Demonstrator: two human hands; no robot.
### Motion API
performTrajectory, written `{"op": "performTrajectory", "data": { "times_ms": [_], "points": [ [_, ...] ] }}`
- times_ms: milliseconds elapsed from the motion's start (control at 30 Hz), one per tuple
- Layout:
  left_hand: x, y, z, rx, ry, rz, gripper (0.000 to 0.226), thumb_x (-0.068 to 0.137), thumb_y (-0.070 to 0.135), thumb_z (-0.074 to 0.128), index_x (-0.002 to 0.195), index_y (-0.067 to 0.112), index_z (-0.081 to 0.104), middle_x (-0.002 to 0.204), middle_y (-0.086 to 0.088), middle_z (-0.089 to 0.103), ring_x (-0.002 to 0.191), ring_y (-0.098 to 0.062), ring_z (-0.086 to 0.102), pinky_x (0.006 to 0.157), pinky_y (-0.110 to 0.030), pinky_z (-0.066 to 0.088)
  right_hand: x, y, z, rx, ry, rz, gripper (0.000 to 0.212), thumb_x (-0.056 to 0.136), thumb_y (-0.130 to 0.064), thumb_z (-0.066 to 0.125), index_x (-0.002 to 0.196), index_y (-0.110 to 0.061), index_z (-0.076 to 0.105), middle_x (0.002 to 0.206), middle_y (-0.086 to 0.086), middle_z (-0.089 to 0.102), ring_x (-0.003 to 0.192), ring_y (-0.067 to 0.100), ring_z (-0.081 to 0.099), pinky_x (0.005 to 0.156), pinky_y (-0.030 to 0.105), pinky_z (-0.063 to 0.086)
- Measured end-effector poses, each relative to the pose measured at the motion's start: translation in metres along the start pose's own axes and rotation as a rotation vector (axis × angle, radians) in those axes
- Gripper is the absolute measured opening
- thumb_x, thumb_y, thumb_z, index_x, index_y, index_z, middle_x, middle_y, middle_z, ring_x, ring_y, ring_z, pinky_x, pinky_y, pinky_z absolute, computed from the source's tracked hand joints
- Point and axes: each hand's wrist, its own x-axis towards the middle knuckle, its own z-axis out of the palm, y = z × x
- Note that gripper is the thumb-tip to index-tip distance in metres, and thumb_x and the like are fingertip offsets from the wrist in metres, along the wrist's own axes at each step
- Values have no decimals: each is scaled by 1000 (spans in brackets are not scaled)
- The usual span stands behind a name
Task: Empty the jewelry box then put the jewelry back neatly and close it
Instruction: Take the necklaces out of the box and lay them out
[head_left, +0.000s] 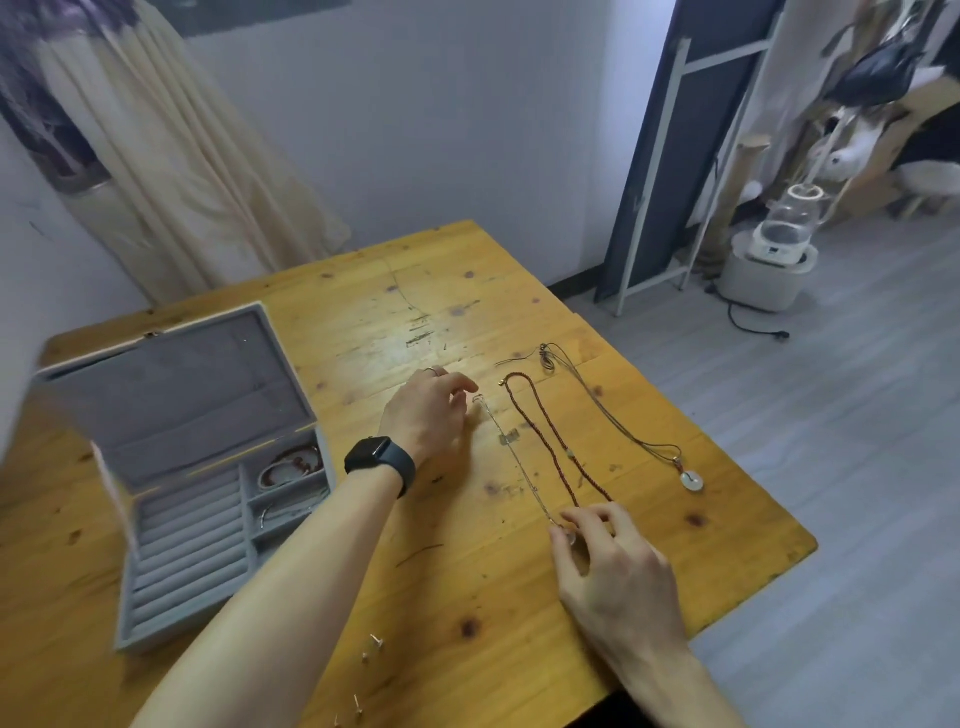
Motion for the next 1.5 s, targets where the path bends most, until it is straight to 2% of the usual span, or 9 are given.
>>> {"op": "performTrajectory", "data": {
  "times_ms": [233,367,533,633,800,967,1133,1300,1500],
  "points": [
    [-44,-23,-64,-91,255,56,24,96,22,57,111,35,69,110,12,60,97,-9,55,76,-31,48,35,-49,-8,167,-74,-128,24,89,-29,70,113,-28,67,106,-11,59,70,0,59,58,3,38],
    [-70,-57,-107,-1,495,76,25,90,15,62,110,28,70,112,6,61,98,-17,57,80,-36,50,73,-104,9,272,-151,-220,29,92,-36,65,122,-32,63,112,-17,58,77,-5,60,64,5,46],
    [-88,-110,-153,183,707,-61,43,85,14,68,126,24,63,129,-3,55,117,-24,52,93,-45,48,116,-178,40,316,-200,-331,27,93,-35,64,119,-31,63,107,-15,61,78,-5,59,64,6,44],
    [-91,-136,-168,287,708,-135,54,84,20,69,136,23,54,140,-7,51,127,-28,47,102,-49,43,138,-211,64,316,-175,-367,25,92,-37,64,116,-30,64,104,-14,64,74,-2,60,69,14,49],
    [-84,-159,-173,418,593,-211,63,89,34,62,148,23,42,152,-6,44,142,-27,36,114,-52,31,164,-247,99,265,-183,-360,28,91,-38,66,114,-23,69,98,-10,67,82,7,58,78,22,44],
    [-72,-175,-177,408,472,-287,59,98,46,44,152,27,32,153,1,42,149,-20,22,122,-52,6,169,-265,121,69,-130,-283,36,91,-54,60,105,-23,69,97,-4,69,87,17,62,69,27,42],
    [-72,-178,-174,369,572,-257,45,95,41,52,137,27,51,136,2,57,135,-19,43,120,-53,12,168,-282,130,-48,-136,-227,36,91,-55,57,93,-20,66,92,0,68,85,27,64,66,31,45],
    [-74,-179,-173,354,577,-251,47,93,39,57,137,25,51,136,0,57,135,-20,43,119,-54,13,164,-293,132,-53,-110,-204,26,97,-37,54,95,-14,66,95,6,68,86,31,64,65,31,38],
    [-78,-176,-171,350,575,-257,52,91,38,58,140,24,48,139,-1,54,138,-22,40,119,-55,13,155,-299,137,97,-121,-199,20,99,-30,47,100,-12,57,99,5,60,85,26,59,71,35,44]
  ]
}}
